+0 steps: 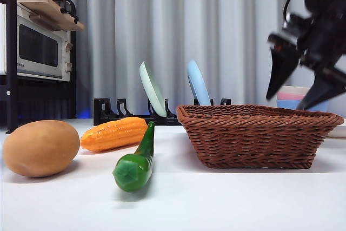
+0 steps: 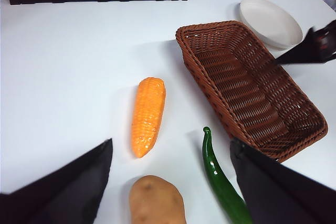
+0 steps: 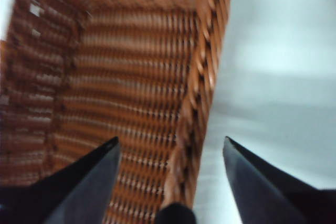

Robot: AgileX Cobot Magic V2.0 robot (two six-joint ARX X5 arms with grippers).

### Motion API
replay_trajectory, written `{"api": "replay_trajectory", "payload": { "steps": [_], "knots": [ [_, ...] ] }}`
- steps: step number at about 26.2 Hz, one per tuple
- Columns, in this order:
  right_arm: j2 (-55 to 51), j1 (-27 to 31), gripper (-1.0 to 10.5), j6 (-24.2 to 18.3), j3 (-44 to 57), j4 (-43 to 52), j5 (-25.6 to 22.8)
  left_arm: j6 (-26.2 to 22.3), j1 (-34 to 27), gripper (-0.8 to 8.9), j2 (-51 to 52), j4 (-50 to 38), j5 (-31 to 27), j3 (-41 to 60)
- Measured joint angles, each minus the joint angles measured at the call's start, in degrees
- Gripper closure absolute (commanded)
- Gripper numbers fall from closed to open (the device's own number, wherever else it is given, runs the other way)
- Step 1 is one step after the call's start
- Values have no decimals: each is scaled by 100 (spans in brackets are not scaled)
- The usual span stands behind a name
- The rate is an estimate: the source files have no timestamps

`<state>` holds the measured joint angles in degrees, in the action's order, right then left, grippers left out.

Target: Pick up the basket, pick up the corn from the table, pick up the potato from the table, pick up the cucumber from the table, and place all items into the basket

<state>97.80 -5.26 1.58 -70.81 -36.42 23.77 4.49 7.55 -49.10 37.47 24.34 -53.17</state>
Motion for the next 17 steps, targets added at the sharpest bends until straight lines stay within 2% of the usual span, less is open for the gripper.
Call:
{"api": "replay_trajectory", "payload": {
  "steps": [3, 4, 6, 13, 17],
  "knots": [
    [354, -4, 743, -52, 0, -2, 7, 0, 0, 440, -2, 0, -11, 0],
    [437, -4, 795, -59, 0, -4, 7, 0, 0, 440, -2, 0, -15, 0],
    [479, -4, 968, -61, 0, -9, 7, 0, 0, 440, -9, 2, -15, 0],
    [256, -4, 963, 59, -22, -149, 50, 0, 33, 435, -450, -127, -20, 0],
    [-511, -2, 963, 77, -22, -170, -31, 2, 289, 306, -1217, -726, -22, -26]
  ]
}}
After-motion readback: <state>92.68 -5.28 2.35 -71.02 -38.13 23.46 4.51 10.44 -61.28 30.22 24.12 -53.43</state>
